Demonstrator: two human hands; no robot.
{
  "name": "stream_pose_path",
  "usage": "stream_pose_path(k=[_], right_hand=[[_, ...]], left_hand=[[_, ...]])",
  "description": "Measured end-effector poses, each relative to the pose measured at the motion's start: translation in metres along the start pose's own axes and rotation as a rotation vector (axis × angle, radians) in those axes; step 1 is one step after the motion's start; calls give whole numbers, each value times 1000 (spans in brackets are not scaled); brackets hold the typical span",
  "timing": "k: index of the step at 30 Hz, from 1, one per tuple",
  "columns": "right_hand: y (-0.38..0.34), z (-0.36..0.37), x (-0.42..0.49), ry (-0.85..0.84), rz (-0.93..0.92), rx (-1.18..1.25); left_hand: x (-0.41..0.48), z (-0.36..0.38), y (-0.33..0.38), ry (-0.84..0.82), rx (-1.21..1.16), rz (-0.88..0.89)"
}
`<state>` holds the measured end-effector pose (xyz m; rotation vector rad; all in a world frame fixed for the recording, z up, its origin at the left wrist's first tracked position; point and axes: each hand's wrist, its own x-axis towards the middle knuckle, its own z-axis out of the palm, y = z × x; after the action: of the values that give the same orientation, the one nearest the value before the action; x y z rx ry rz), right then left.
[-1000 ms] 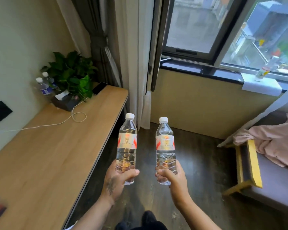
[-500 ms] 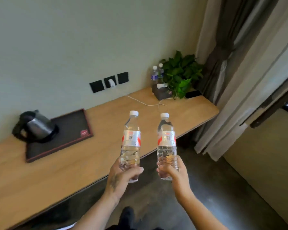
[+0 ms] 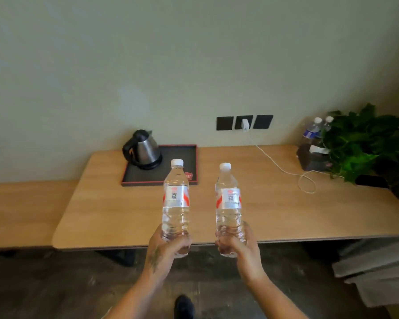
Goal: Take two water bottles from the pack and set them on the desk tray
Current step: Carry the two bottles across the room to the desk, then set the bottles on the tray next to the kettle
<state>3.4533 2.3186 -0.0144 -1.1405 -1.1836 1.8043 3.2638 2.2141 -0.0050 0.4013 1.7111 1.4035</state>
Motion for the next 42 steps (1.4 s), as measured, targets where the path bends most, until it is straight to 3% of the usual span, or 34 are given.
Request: stream_pose_path(k=[22, 31, 42], right_hand=[[-13, 51, 126, 21, 70, -8], [-18, 38, 220, -104, 139, 5], [-6, 44, 289, -137, 223, -73]], left_hand=[[132, 1, 55, -60, 0, -22], [195, 34, 71, 98, 7, -61], [245, 43, 65, 124, -12, -135]])
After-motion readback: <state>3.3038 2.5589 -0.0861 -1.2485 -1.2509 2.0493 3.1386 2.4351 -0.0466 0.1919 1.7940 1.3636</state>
